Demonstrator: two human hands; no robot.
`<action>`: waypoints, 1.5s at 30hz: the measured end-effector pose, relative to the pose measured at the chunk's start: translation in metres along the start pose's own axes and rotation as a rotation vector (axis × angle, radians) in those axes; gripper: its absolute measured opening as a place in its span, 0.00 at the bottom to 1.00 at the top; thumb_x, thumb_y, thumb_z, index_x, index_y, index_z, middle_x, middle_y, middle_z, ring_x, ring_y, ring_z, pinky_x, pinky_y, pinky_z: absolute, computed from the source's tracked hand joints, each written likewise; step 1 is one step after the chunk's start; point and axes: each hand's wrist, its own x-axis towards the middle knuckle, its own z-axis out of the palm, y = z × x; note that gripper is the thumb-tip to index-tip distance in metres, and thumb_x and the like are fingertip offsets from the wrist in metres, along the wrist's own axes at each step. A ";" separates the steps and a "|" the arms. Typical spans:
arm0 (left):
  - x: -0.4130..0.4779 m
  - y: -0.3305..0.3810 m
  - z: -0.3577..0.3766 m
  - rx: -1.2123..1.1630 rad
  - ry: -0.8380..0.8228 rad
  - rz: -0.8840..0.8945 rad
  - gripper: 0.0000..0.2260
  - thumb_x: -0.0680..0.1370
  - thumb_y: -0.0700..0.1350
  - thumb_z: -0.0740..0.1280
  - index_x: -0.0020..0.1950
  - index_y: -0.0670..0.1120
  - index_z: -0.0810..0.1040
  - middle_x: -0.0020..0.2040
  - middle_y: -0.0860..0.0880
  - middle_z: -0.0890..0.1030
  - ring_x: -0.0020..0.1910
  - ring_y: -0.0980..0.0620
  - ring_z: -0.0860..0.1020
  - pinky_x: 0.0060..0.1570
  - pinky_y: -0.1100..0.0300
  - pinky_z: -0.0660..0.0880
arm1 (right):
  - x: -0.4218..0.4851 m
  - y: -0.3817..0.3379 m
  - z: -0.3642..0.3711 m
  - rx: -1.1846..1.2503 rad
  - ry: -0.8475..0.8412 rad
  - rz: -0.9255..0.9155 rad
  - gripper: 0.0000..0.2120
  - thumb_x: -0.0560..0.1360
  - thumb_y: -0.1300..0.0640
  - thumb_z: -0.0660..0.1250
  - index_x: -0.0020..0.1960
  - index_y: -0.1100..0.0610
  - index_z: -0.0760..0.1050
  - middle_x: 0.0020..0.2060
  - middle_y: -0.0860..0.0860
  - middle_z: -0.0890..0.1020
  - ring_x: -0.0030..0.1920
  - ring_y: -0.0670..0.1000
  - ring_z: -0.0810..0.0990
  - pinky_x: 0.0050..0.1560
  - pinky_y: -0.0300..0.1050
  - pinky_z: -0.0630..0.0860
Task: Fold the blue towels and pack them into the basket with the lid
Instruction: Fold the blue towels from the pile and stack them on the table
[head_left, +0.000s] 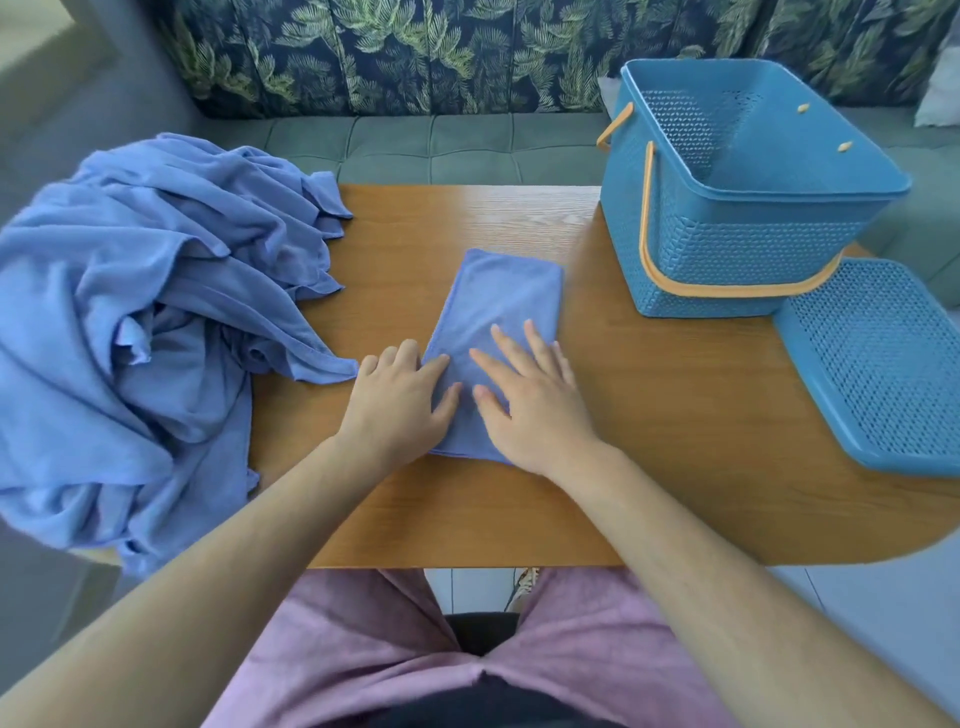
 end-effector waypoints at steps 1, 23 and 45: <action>-0.007 0.001 0.000 -0.019 0.019 0.014 0.22 0.78 0.60 0.57 0.59 0.48 0.80 0.49 0.47 0.74 0.49 0.43 0.74 0.48 0.49 0.69 | -0.007 0.003 0.005 0.008 -0.047 -0.015 0.24 0.84 0.43 0.52 0.80 0.43 0.60 0.82 0.44 0.51 0.82 0.52 0.41 0.80 0.55 0.39; -0.052 -0.024 -0.012 -0.614 -0.074 0.394 0.09 0.75 0.50 0.75 0.53 0.49 0.83 0.53 0.54 0.78 0.53 0.51 0.76 0.55 0.47 0.72 | -0.079 0.053 0.003 0.305 0.187 -0.225 0.13 0.71 0.56 0.74 0.55 0.49 0.83 0.54 0.44 0.79 0.55 0.48 0.75 0.59 0.54 0.72; -0.057 -0.022 -0.003 -0.508 0.008 0.353 0.11 0.79 0.52 0.70 0.55 0.47 0.84 0.46 0.51 0.78 0.45 0.47 0.75 0.45 0.47 0.75 | -0.081 0.053 0.002 0.363 0.211 -0.213 0.12 0.72 0.64 0.72 0.55 0.55 0.82 0.54 0.46 0.81 0.55 0.51 0.79 0.57 0.56 0.73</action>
